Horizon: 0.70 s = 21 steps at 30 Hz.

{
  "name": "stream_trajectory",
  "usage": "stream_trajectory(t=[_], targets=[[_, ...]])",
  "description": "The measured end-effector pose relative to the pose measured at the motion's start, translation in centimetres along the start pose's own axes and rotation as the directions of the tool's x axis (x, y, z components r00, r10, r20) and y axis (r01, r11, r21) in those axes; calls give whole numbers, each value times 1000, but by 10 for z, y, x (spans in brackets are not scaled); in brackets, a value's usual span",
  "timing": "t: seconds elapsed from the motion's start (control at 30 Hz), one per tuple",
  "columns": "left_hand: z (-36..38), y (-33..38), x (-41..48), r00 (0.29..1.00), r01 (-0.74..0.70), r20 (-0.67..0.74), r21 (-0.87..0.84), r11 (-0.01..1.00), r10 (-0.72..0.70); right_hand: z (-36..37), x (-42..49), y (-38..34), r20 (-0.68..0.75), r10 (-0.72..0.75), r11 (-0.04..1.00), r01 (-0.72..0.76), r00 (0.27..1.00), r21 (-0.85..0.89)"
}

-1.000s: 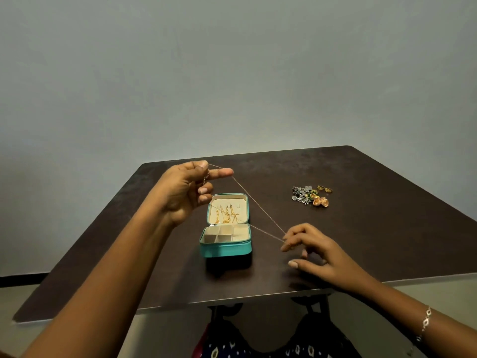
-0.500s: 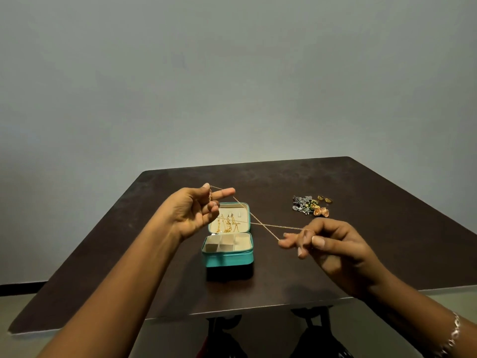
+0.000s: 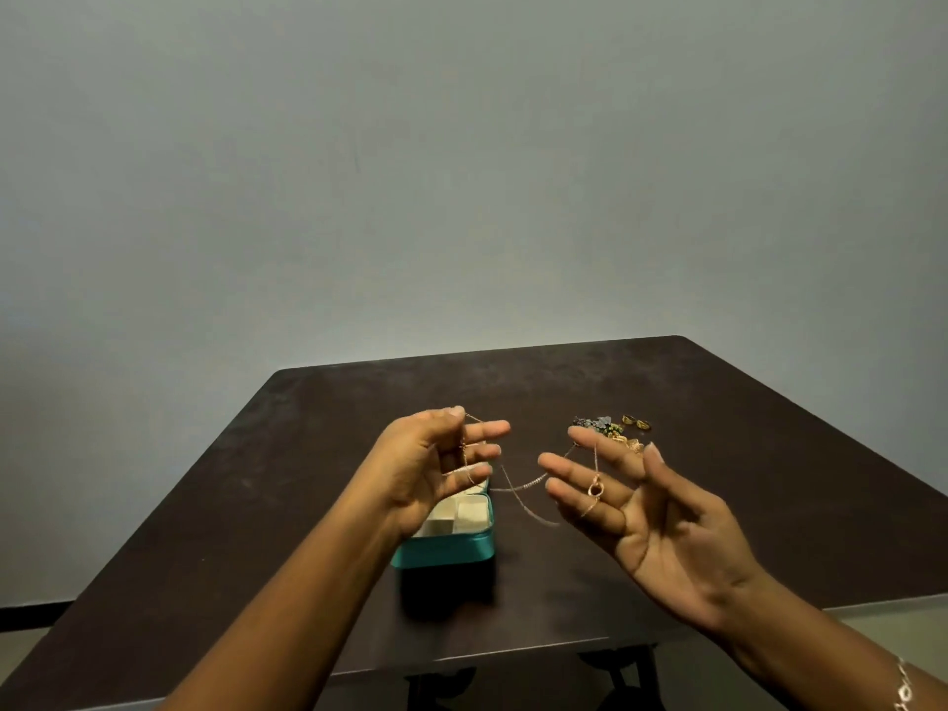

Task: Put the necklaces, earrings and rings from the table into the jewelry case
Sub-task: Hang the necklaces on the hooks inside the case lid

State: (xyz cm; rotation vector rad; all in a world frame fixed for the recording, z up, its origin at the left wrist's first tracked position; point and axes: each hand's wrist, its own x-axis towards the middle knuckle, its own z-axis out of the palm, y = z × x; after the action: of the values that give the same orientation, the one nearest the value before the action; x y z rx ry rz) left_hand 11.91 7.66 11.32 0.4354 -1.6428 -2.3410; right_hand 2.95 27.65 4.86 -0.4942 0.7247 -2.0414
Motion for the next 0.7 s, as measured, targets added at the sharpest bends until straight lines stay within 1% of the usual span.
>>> stream_trajectory(t=[0.03, 0.07, 0.1, 0.17, 0.23, 0.33, 0.47, 0.7], targets=[[5, -2, -3, 1000, -11, 19, 39, 999, 11, 4, -1, -1, -51, 22, 999, -24, 998, -39], [9, -5, -6, 999, -25, 34, 78, 997, 23, 7, 2, -2, -3, 22, 998, -22, 1000, -62], [13, -8, -8, 998, -40, 47, 119, 992, 34, 9, 3, 3, 32, 6, 991, -1, 999, -136], [21, -13, -13, 996, -63, 76, 189, 980, 49, 5, -1, 3, 102, 3, 981, 17, 995, -192], [27, -19, -15, 993, -73, 109, 230, 970, 49, 9, -2, 5, 157, 34, 971, 4, 987, -240], [31, -26, -16, 991, -75, 130, 302, 950, 37, 13, -2, 8, 107, 74, 967, -45, 991, -251], [32, -30, -16, 986, -28, 166, 358, 933, -34, 15, -3, 12, 96, 117, 961, -89, 988, -260], [36, -32, -17, 979, 9, 187, 381, 924, -87, 19, -5, 18, 101, 91, 964, -62, 991, -260]])
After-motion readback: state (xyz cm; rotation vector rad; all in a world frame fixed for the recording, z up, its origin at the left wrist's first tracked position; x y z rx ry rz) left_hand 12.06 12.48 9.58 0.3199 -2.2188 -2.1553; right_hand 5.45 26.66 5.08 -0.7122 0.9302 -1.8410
